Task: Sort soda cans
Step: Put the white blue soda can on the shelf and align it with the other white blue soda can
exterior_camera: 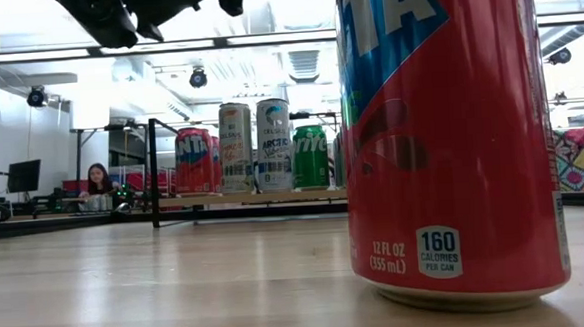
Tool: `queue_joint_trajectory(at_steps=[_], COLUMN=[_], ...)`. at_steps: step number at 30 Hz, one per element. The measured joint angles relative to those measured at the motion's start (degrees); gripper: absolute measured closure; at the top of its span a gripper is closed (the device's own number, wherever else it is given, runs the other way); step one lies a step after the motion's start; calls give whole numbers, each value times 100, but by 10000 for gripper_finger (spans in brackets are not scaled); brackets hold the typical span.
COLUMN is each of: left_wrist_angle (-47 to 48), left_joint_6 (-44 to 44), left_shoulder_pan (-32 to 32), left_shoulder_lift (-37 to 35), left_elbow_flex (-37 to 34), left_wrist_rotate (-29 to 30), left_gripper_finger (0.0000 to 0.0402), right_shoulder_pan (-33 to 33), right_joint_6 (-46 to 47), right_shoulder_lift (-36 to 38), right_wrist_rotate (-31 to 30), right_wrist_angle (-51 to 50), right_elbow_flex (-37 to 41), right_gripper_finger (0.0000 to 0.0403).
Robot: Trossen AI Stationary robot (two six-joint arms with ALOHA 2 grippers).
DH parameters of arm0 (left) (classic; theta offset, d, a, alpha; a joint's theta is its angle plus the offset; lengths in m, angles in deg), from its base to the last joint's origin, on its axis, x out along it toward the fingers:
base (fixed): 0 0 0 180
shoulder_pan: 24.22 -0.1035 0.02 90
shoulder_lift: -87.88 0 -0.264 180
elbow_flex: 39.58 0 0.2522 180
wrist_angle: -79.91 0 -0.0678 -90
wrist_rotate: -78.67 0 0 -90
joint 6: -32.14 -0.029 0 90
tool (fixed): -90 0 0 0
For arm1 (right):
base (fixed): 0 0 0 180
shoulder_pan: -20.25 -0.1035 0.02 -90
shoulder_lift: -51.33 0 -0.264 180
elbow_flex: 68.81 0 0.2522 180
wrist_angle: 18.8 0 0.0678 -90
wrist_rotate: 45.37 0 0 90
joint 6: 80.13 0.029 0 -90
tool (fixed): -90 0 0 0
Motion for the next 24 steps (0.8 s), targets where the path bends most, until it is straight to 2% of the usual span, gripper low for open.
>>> queue_joint_trajectory(at_steps=[5, 10, 15, 21, 24], left_wrist_angle=[15, 60, 62, 157, 386], left_joint_6=[2, 15, 15, 30, 4], left_shoulder_pan=[19, 15, 19, 21, 9], left_shoulder_lift=[141, 133, 129, 109, 19], left_elbow_flex=[79, 39, 34, 2, 0], left_wrist_rotate=[-12, -56, -47, -25, -123], left_gripper_finger=[167, 167, 165, 97, 76], right_shoulder_pan=[13, 11, 17, 19, 20], right_joint_6=[-224, -322, -296, -240, -276], right_shoulder_lift=[-67, -106, -103, -103, -90], right_wrist_rotate=[-154, -273, -267, -292, -410], right_wrist_angle=[-60, -62, -64, -93, -112], right_elbow_flex=[2, 2, 2, -4, -4], right_gripper_finger=[86, 154, 160, 160, 160])
